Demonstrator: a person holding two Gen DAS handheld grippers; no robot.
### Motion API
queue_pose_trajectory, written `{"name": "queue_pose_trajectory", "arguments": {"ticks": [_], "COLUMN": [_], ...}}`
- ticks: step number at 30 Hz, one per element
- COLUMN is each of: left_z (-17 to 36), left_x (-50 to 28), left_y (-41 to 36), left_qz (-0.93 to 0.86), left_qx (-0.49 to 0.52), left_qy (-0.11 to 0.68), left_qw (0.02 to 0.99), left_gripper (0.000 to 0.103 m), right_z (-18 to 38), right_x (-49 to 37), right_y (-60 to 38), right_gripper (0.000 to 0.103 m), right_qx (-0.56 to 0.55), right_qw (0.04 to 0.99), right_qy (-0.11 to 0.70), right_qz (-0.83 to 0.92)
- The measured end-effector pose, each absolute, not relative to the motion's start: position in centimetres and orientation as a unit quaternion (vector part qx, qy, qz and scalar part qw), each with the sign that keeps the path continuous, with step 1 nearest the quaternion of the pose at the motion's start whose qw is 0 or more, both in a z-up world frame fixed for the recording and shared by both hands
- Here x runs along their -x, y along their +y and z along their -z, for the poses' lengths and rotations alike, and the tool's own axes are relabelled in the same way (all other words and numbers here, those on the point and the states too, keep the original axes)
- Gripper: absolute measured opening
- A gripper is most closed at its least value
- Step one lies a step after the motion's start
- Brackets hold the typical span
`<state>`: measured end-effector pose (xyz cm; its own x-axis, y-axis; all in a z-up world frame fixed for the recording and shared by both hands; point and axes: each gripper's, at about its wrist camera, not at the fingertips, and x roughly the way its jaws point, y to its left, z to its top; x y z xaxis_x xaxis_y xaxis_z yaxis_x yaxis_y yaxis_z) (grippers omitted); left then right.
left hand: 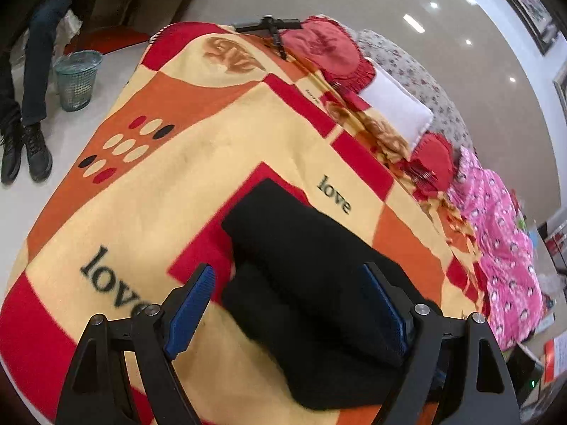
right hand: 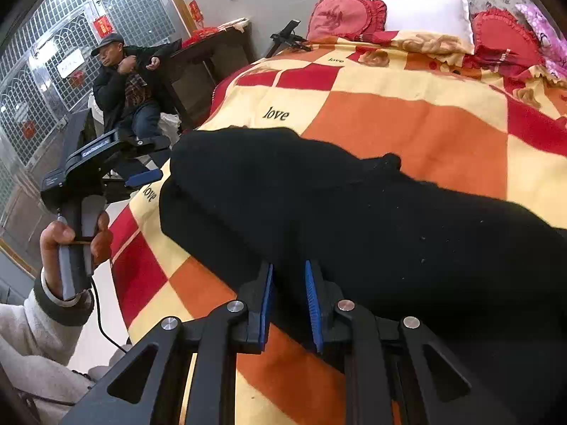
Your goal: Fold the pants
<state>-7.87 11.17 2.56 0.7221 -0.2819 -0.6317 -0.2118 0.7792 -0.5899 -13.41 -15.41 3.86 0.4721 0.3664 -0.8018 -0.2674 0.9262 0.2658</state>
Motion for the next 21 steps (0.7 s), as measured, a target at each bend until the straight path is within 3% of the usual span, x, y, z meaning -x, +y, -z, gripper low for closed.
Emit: {"name": "queue_pose_trajectory", "arguments": {"ticks": [4,5,6,8,11,16,19,20,21], "left_z": [-2.2,-2.1,-2.1,-2.6,-4.5,-4.9,-3.5,-3.2,-3.1], "left_x": [6.8,6.5,6.2,6.0,7.5,9.7,9.8,9.7,9.7], "left_y": [10.8,10.5,10.2,9.5,9.7,10.7,11.1,11.1,11.1], "left_qz": [0.016,0.028,0.038,0.042,0.074,0.078,0.061,0.06,0.06], "left_qx": [0.335,0.332,0.325,0.298,0.298,0.276,0.268,0.274,0.281], "left_qy": [0.369,0.372,0.378,0.391,0.378,0.377,0.391,0.396,0.397], "left_qw": [0.867,0.867,0.866,0.87,0.873,0.881,0.878,0.875,0.872], "left_gripper": [0.08,0.068,0.046,0.026,0.016,0.015,0.015,0.015,0.015], "right_z": [-4.1,-4.1,-4.1,-4.3,-5.6,-6.7,-5.5,-5.3,-5.1], "right_x": [13.1,12.9,12.9,13.0,13.8,15.3,15.3,15.4,15.3], "right_y": [-15.4,-15.4,-15.4,-15.5,-15.5,-15.1,-15.6,-15.7,-15.6], "right_gripper": [0.018,0.016,0.014,0.012,0.003,0.004,0.013,0.025,0.048], "right_qx": [-0.047,-0.05,-0.051,-0.054,-0.055,-0.037,-0.056,-0.055,-0.05], "right_qw": [0.859,0.858,0.857,0.858,0.86,0.865,0.865,0.866,0.867], "right_qy": [0.477,0.477,0.478,0.476,0.468,0.461,0.466,0.468,0.468], "right_qz": [-0.182,-0.183,-0.184,-0.186,-0.195,-0.196,-0.177,-0.169,-0.161]}}
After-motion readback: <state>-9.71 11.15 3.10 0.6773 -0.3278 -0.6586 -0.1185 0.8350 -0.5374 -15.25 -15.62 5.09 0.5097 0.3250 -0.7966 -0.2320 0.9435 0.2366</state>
